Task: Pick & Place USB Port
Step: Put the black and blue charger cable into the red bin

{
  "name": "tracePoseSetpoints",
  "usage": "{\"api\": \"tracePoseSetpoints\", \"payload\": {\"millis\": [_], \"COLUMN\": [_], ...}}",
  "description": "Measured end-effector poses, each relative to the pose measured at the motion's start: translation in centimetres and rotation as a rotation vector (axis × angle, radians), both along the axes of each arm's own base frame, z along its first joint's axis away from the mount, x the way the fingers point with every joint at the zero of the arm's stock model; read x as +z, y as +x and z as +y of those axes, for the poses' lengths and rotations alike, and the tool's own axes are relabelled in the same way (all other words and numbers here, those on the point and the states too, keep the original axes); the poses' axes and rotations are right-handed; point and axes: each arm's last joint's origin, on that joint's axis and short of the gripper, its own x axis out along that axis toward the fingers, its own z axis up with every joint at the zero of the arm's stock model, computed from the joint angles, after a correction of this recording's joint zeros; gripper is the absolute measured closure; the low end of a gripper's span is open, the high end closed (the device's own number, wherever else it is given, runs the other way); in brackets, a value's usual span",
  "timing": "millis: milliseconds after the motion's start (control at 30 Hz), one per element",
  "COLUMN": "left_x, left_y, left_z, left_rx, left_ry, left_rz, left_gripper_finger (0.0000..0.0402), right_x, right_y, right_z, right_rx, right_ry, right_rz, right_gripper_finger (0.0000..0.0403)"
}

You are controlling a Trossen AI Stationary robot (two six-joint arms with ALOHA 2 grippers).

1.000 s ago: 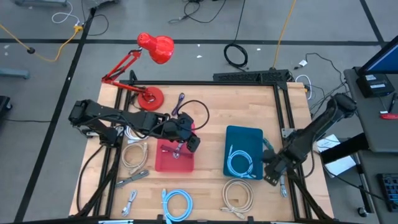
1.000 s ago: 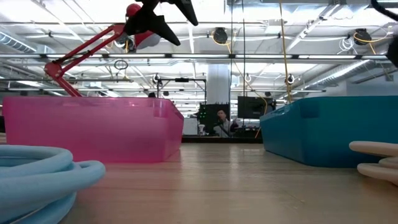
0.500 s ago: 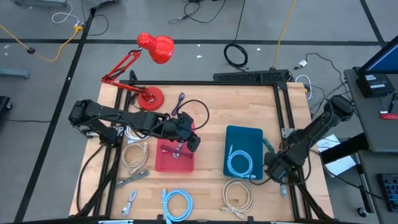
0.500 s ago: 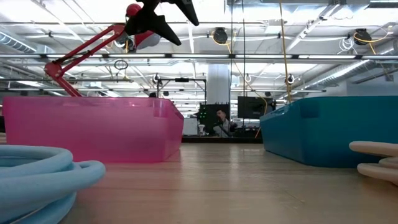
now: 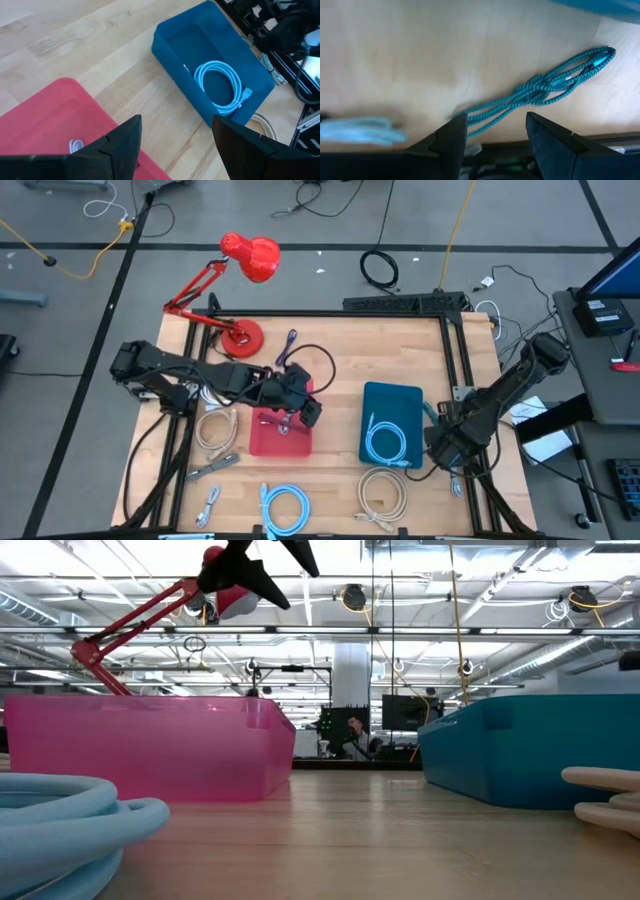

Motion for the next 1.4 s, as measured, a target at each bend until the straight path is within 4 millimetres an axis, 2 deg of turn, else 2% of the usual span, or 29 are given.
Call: {"api": "tracePoseSetpoints", "payload": {"millis": [100,267,533,700,867,1067,1200,1400], "left_x": [0.0,0.0,0.0,0.0,0.0,0.0,0.0,0.1], "left_y": [-0.1,-0.1,-0.3,-0.3,-0.3,-0.3,-0.3,-0.3], "left_z": [-0.3,-0.7,-1.5,-1.5,-1.5,-1.5,-1.5,-1.4], "left_rx": [0.008,0.008,0.025,0.029,0.033,0.035,0.033,0.044], "left_ry": [0.01,0.012,0.026,0.028,0.029,0.026,0.029,0.044], "left_rz": [-0.004,-0.008,-0.017,-0.018,-0.019,-0.02,-0.019,-0.023], "left_gripper_finger": [0.0156,0.0156,0.0156,0.0156,0.0156,0.0156,0.0156,0.0156], "right_x": [-1.2,-3.7,-4.0,-4.3,-4.4,-3.3,-1.5,0.8], "right_y": [-0.2,-0.8,-0.7,-0.5,-0.6,-0.6,-0.2,-0.1], "right_z": [-0.7,-1.3,-1.1,-0.8,-0.8,-0.7,-0.3,-0.4], "right_rx": [-0.05,-0.143,-0.198,-0.204,-0.248,-0.321,-0.43,-0.613], "right_ry": [-0.003,0.104,0.162,0.236,0.241,0.279,0.369,0.411], "right_rz": [0.019,0.069,0.059,0.053,0.066,0.03,-0.038,-0.131], "right_gripper_finger": [0.0207,0.0207,0.0219,0.0282,0.0378,0.0396,0.04,0.0401]}}
